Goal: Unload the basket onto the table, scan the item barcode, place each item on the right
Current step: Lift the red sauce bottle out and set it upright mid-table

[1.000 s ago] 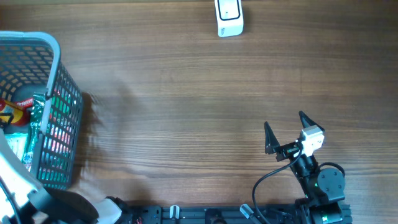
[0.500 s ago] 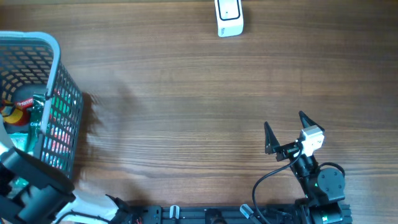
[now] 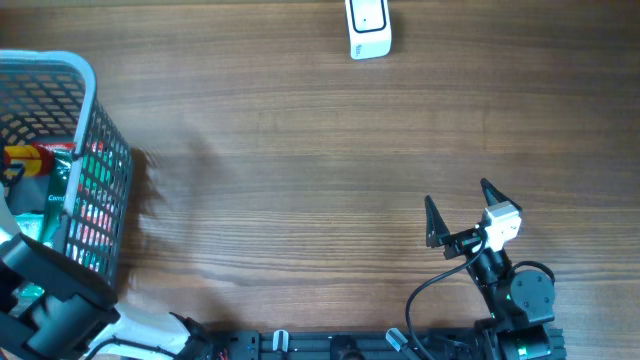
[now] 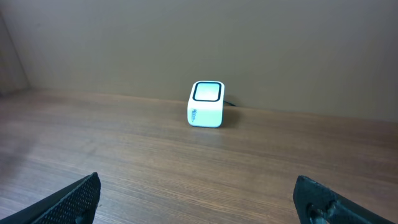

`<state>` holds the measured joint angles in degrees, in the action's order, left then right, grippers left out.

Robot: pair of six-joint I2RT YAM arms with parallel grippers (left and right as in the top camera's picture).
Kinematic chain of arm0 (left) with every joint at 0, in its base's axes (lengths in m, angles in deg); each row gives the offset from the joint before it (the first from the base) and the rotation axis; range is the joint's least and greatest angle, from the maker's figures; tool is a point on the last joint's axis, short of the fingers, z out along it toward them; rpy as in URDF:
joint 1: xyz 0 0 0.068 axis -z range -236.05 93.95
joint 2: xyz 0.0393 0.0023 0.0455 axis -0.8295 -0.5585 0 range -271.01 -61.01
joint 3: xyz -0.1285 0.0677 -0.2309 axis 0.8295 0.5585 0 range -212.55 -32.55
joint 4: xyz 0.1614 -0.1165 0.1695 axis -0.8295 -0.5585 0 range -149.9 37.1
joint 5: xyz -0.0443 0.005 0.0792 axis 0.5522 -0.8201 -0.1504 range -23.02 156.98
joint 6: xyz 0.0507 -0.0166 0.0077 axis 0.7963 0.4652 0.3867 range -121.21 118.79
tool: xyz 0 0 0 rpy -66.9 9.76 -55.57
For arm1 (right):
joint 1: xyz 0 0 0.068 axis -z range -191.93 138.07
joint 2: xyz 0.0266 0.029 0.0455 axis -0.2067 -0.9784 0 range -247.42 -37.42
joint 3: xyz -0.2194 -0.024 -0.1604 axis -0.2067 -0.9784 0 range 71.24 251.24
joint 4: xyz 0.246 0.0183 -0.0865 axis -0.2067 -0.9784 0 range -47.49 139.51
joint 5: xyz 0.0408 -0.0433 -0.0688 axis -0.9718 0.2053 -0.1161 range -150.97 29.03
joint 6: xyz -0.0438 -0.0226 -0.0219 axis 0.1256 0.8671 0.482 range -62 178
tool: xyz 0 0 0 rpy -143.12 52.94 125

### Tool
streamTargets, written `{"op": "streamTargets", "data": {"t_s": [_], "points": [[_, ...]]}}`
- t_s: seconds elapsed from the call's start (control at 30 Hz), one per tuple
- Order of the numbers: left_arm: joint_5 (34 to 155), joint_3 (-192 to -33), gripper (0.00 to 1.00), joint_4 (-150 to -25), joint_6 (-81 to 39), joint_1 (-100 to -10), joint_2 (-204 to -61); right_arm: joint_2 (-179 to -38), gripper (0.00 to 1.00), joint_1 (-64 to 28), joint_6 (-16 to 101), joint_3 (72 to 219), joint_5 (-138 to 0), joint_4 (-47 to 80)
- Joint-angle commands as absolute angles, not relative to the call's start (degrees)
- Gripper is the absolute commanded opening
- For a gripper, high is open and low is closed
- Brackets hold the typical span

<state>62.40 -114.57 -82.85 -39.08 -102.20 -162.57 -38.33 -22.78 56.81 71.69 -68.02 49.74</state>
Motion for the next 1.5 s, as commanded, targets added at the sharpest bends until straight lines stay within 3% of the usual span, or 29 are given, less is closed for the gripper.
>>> {"op": "streamTargets", "data": {"t_s": [0.0,0.27,0.53,0.73,0.87,1.1,1.47], "points": [[64.6,-114.81,0.4,-82.85,-39.14,-102.39,-155.81,-38.22,1.0,-23.0,56.92,71.58,-68.43,49.89],[64.8,-114.81,0.42,-83.92,-38.99,-102.39,-139.83,-38.22,1.0,-23.0,56.92,71.56,-68.43,49.89],[81.96,-114.81,0.42,-84.03,-39.01,-101.13,-121.71,-38.22,1.0,-23.0,56.9,71.56,-68.43,49.89],[87.31,-114.81,0.41,-88.75,-39.01,-87.03,-115.25,-38.22,1.0,-23.0,56.92,71.58,-68.43,49.89],[86.77,-114.81,0.41,-92.84,-38.97,-75.29,-117.1,-38.22,1.0,-23.0,56.9,71.58,-68.43,49.89],[75.51,-114.81,0.4,-94.46,-38.97,-52.56,-131.14,-38.22,1.0,-23.0,56.9,71.56,-68.43,49.89],[50.86,-114.81,0.41,-92.99,-37.46,-35.64,-148.38,-38.22,1.0,-23.0,56.92,71.56,-68.43,49.89]]}}
